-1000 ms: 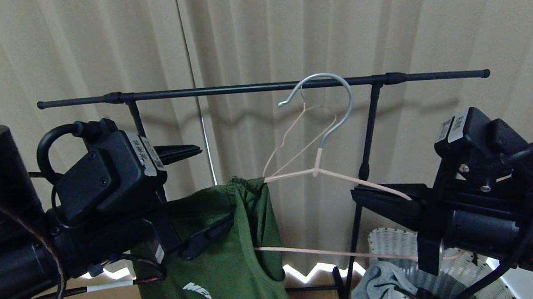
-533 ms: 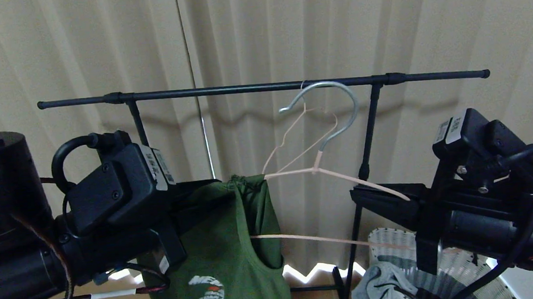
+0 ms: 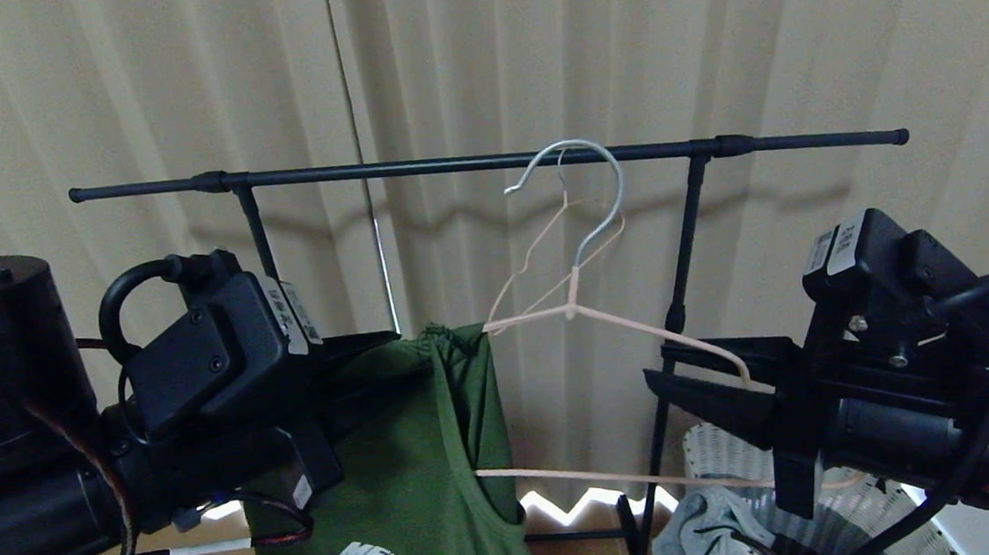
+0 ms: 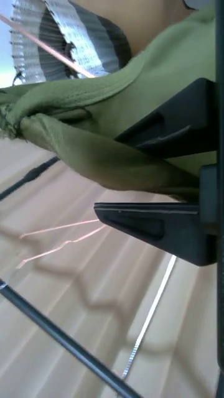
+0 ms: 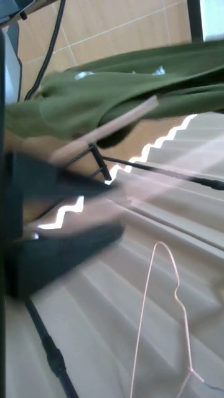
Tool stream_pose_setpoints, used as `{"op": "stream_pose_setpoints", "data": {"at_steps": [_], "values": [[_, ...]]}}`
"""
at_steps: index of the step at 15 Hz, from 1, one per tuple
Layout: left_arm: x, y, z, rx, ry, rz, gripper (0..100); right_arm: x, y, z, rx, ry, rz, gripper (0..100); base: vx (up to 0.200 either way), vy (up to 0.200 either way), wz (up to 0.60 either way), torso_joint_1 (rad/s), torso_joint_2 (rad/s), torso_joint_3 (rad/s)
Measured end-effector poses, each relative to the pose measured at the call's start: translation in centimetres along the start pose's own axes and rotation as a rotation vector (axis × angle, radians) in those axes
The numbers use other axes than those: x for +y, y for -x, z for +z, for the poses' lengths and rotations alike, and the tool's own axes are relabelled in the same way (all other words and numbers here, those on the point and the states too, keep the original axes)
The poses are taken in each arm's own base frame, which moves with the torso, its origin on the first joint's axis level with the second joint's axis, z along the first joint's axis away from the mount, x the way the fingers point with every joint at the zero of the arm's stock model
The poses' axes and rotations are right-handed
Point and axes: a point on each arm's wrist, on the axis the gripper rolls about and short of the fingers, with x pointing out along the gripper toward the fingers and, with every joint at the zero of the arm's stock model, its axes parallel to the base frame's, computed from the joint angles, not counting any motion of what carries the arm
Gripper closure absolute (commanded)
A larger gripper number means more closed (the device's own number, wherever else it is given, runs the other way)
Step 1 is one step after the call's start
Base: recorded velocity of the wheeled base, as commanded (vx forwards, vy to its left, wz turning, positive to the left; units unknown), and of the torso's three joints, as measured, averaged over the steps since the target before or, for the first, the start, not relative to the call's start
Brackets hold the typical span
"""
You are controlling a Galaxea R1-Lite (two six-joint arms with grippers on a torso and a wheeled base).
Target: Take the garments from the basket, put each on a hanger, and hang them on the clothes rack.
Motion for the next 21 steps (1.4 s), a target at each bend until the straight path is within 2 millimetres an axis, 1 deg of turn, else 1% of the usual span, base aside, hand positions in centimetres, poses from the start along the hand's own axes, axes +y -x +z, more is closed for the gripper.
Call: {"op": "stream_pose_setpoints", "data": {"at_steps": [2, 3, 5, 7, 11, 12, 13, 14, 17, 19, 21], "values": [[0.1, 0.1, -0.2, 0.023, 0.003, 0.024, 100, 0.0, 0.1, -0.2, 0.004, 0.0, -0.007, 0, 0.0, 0.0, 0.0, 0.0, 0.0, 0.0], [0.2, 0.1, -0.3, 0.055, 0.009, 0.069, 100, -0.2, 0.2, -0.3, 0.005, -0.002, -0.014, 0, 0.0, 0.0, 0.0, 0.0, 0.0, 0.0], [0.5, 0.1, -0.5, 0.132, 0.041, 0.175, 100, -0.8, 0.5, -0.3, 0.001, -0.01, -0.044, 0, 0.0, 0.0, 0.0, 0.0, 0.0, 0.0], [0.5, 0.1, -0.6, 0.151, 0.072, 0.208, 100, -1.4, 1.1, -0.1, -0.012, -0.017, -0.072, 0, 0.0, 0.0, 0.0, 0.0, 0.0, 0.0], [0.7, 0.2, -0.3, 0.114, 0.079, 0.229, 100, -1.7, 1.9, -0.8, -0.006, -0.025, -0.089, 0, 0.0, 0.0, 0.0, 0.0, 0.0, 0.0], [0.7, 0.2, -0.2, 0.09, 0.082, 0.239, 100, -1.6, 2.0, -1.0, -0.002, -0.029, -0.08, 0, 0.0, 0.0, 0.0, 0.0, 0.0, 0.0], [1.0, 0.3, 0.3, 0.015, 0.09, 0.259, 100, -1.5, 2.1, -1.5, 0.013, -0.041, -0.055, 0, 0.0, 0.0, 0.0, 0.0, 0.0, 0.0], [0.8, 0.3, 0.3, -0.016, 0.105, 0.234, 100, -1.4, 2.1, -1.8, 0.02, -0.065, -0.041, 0, 0.0, 0.0, 0.0, 0.0, 0.0, 0.0], [0.2, 0.7, 0.2, -0.116, 0.179, 0.108, 100, -1.3, 1.6, -2.5, 0.044, -0.208, -0.003, 0, 0.0, 0.0, 0.0, 0.0, 0.0, 0.0], [0.1, 1.0, 0.5, -0.161, 0.238, 0.051, 100, -1.4, 0.9, -2.2, 0.0, -0.232, -0.003, 0, 0.0, 0.0, 0.0, 0.0, 0.0, 0.0], [0.4, 1.1, 1.0, -0.195, 0.265, 0.034, 100, -1.5, 0.0, -2.1, -0.054, -0.246, -0.002, 0, 0.0, 0.0, 0.0, 0.0, 0.0, 0.0]]}}
